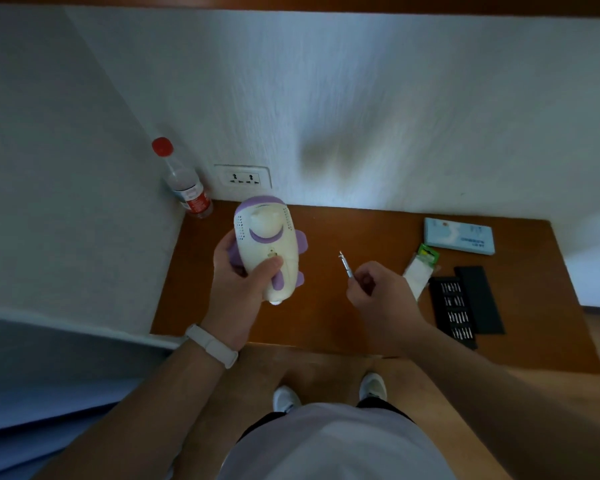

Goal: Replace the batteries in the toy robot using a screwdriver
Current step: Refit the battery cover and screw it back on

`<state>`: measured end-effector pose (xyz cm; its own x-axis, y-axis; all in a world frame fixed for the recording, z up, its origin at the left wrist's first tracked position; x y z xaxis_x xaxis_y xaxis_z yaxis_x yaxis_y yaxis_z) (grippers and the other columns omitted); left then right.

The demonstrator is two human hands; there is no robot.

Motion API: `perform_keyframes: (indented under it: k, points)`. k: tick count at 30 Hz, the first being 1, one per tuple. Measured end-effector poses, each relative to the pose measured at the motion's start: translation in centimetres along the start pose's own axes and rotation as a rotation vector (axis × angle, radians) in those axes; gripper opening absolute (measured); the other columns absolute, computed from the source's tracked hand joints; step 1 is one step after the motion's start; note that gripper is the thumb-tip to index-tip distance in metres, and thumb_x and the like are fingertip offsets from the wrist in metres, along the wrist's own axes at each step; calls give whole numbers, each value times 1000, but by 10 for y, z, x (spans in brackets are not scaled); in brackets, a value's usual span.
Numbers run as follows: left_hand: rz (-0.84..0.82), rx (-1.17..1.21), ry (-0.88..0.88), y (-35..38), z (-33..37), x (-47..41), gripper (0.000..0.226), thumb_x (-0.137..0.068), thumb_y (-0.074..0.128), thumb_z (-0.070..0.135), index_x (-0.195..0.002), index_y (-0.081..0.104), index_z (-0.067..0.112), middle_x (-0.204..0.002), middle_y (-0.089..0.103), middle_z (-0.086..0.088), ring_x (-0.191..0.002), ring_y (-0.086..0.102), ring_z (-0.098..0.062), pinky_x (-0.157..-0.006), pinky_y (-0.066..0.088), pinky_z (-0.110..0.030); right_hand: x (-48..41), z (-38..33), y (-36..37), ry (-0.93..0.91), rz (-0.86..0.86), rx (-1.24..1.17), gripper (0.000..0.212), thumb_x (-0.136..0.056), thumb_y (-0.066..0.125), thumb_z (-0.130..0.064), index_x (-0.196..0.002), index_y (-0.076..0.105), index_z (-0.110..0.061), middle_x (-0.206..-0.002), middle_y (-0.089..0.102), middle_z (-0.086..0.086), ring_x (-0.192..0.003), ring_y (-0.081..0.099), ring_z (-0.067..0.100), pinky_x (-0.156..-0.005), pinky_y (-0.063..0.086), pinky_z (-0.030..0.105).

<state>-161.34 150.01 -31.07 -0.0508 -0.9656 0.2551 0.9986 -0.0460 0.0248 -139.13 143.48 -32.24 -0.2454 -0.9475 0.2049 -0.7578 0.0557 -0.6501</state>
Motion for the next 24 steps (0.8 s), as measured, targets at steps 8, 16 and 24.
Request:
perform_keyframes:
  k: [8, 16, 24]
  points:
    - [-72, 30, -227, 9, -77, -9, 72, -82, 78, 8, -143, 42, 25, -124, 64, 6, -114, 64, -23, -78, 62, -44, 14, 17, 5, 77, 1, 43, 11, -91, 61, -31, -84, 59, -23, -72, 60, -4, -64, 55, 11, -55, 42, 24]
    - [-176, 137, -288, 25, -93, -26, 67, -86, 73, 5, -141, 44, 28, -129, 62, 2, -116, 63, -21, -77, 61, -38, 15, 23, 6, 110, -50, 76, 10, -93, 61, -31, -89, 61, -22, -75, 61, -5, -66, 56, 11, -57, 43, 25]
    - [-281, 94, -236, 22, -99, -33, 71, -86, 72, 16, -147, 39, 31, -137, 58, 2, -128, 55, -26, -87, 59, -45, 10, 17, 10, 101, -80, 52, 6, -92, 60, -30, -88, 60, -25, -73, 62, -6, -65, 57, 13, -56, 45, 26]
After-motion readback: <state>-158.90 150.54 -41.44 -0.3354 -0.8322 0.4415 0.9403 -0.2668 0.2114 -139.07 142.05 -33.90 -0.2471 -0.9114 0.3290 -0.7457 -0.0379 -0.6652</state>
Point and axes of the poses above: each hand's wrist, its own x-axis away from the middle knuckle, its own y-axis out of the palm, z = x × y, the point moved 3 cm from there along -x, towards the middle knuckle
